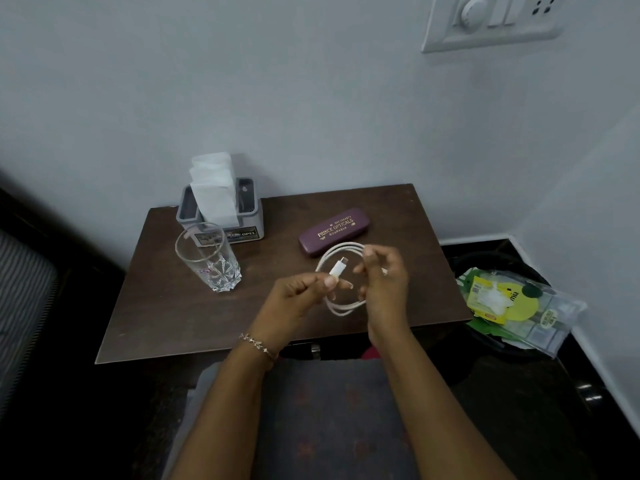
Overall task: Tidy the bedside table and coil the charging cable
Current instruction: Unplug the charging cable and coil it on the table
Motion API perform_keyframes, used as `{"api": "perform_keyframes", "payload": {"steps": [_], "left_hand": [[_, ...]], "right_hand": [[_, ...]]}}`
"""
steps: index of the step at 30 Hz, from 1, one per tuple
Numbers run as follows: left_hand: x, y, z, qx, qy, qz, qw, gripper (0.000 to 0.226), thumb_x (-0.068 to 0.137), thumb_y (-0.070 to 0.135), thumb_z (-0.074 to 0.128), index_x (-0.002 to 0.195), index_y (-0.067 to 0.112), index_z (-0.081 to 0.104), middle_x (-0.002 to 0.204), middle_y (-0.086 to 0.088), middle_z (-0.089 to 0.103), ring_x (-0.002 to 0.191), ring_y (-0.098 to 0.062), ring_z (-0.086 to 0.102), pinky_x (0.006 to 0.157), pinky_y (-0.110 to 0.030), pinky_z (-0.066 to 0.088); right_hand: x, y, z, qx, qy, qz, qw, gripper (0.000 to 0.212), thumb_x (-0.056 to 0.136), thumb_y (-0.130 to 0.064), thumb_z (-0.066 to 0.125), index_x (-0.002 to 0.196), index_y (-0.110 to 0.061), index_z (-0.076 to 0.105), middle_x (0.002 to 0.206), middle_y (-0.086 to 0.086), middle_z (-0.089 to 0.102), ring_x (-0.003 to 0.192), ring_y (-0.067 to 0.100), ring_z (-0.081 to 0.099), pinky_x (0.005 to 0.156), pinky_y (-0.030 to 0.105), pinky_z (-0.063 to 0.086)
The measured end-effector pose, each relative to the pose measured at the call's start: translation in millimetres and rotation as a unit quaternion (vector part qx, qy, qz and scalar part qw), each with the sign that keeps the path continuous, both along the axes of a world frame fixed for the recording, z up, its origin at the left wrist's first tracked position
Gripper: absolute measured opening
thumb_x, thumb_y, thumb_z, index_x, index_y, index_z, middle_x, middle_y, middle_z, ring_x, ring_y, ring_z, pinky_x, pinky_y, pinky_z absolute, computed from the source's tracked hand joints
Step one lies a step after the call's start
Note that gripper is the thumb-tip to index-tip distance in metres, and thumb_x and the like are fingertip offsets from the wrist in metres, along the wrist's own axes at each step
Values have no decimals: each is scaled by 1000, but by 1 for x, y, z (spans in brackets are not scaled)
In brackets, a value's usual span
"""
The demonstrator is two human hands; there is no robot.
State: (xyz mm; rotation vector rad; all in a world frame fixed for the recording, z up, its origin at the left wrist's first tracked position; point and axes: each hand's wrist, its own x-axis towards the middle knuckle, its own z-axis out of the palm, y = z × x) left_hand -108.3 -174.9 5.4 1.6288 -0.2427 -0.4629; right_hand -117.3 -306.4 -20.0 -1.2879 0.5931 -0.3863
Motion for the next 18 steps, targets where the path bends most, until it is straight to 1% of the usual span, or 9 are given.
{"api": "perform_keyframes", "payload": {"steps": [3,5,7,11,13,14,15,17,18], "left_hand": [[10,-1,-17,113,-89,96,985,18,70,43,70,79,28,76,74,2,59,73,-11,54,72,-29,41],[15,-1,-20,194,-147,198,950,18,64,37,79,77,26,74,80,1,41,76,-3,44,73,-17,36],[15,0,-16,222,-197,256,920,16,58,33,83,68,26,72,87,0,34,79,6,37,73,-6,31],[13,-1,-10,205,-237,298,901,34,47,32,88,62,23,59,100,-3,35,91,-9,41,81,-25,43],[12,-3,-8,180,-205,314,909,48,51,24,88,79,16,50,104,-2,33,82,3,47,73,-14,44],[12,-4,-7,164,-175,314,919,51,58,22,86,87,14,46,103,-2,36,79,11,49,70,-8,42],[11,-4,-7,141,-126,303,934,47,65,24,82,91,12,45,100,-1,42,77,12,51,71,-8,44],[9,-4,-6,60,48,232,970,28,76,32,72,86,12,56,80,1,62,70,-5,62,72,-27,55],[7,-4,-4,25,139,185,973,22,80,33,67,81,12,61,69,2,67,62,-9,65,68,-28,54]], "right_hand": [[-3,9,11,-15,-58,75,995,8,95,-17,52,90,-17,58,62,-2,53,45,0,44,39,16,32],[-4,11,16,20,-80,99,992,9,95,-17,51,91,-17,58,62,-2,49,41,0,40,38,15,30],[-4,11,17,57,-90,110,988,9,95,-17,50,91,-17,58,63,-2,48,40,0,35,37,15,28],[-3,14,20,143,-111,140,973,13,97,-16,46,89,-14,57,60,-4,48,38,2,28,35,14,24],[-3,16,23,183,-117,149,965,14,97,-15,45,88,-13,56,59,-4,49,37,1,27,34,13,24],[-3,16,23,195,-119,150,962,15,97,-15,45,88,-13,57,59,-4,49,36,1,27,33,13,23],[-3,15,23,199,-119,150,961,15,97,-16,45,88,-14,57,59,-4,49,36,1,27,33,13,23],[-4,14,21,186,-116,148,964,14,96,-17,46,89,-14,58,60,-3,48,37,1,28,33,13,23],[-4,12,20,176,-112,146,967,14,96,-17,46,89,-14,58,61,-3,48,37,1,28,33,13,23]]}}
